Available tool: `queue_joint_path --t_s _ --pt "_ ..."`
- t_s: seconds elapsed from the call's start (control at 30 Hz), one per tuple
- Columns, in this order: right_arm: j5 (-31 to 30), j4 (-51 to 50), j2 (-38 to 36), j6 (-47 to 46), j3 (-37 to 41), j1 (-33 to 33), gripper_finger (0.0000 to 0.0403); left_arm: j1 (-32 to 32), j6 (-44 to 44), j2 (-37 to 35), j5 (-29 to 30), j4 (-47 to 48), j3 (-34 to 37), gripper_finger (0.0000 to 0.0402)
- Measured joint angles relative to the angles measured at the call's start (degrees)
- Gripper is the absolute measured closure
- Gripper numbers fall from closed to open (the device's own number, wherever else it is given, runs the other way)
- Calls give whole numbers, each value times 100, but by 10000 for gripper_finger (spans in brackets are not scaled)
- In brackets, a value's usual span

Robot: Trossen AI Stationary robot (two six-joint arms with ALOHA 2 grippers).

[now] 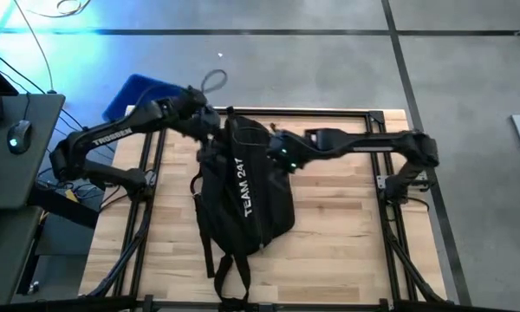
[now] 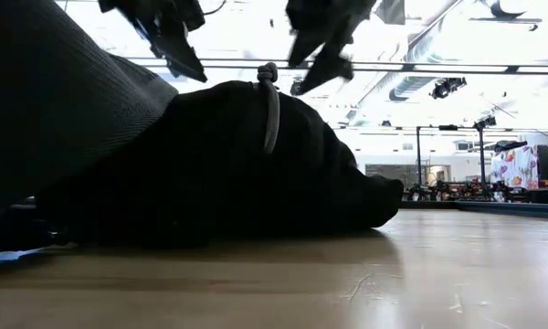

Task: Unpack backpack
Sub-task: Remove the cellphone from the backpack

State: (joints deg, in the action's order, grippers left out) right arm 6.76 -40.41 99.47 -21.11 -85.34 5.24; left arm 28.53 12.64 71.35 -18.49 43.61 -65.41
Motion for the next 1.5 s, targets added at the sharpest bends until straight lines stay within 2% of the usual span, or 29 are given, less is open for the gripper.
queue_joint_path --t_s 0.1,0.2,0.3,0.43,0.53,0.67,0.73,0.8,0.83,1.0,1.17,1.33,1.5 --pt "77 372 474 -241 0 147 151 -433 -1577 319 400 31 0 247" --pt "-27 463 883 -486 0 223 153 -698 -2566 738 739 43 2 247" --pt "-51 537 1284 -644 2 257 153 -831 -3064 1284 1205 -11 7 247" --pt "-251 786 1645 -741 4 234 163 -861 -3320 2099 1234 -172 11 247" --pt "-544 649 1778 -833 4 176 210 -866 -3218 2698 1171 -130 11 249" --pt "-664 608 1796 -901 4 174 332 -879 -3012 3103 941 -295 0 282" --pt "-617 568 1752 -885 4 172 383 -885 -2890 3131 951 -336 0 324" --pt "-607 438 1631 -983 4 172 391 -882 -2767 3052 1004 -313 0 375" --pt "-605 351 1553 -993 4 174 395 -872 -2742 2991 1045 -296 2 387" --pt "-674 -367 1119 -824 2 177 402 -854 -2726 2376 1333 168 4 400" --pt "-784 -908 926 -135 2 177 403 -929 -2599 1694 1759 951 4 401" --pt "-86 -190 926 504 2 189 403 -925 -2601 1316 1864 1357 7 401" --pt "366 1250 928 762 2 151 394 -920 -2601 1280 1905 1358 7 401"
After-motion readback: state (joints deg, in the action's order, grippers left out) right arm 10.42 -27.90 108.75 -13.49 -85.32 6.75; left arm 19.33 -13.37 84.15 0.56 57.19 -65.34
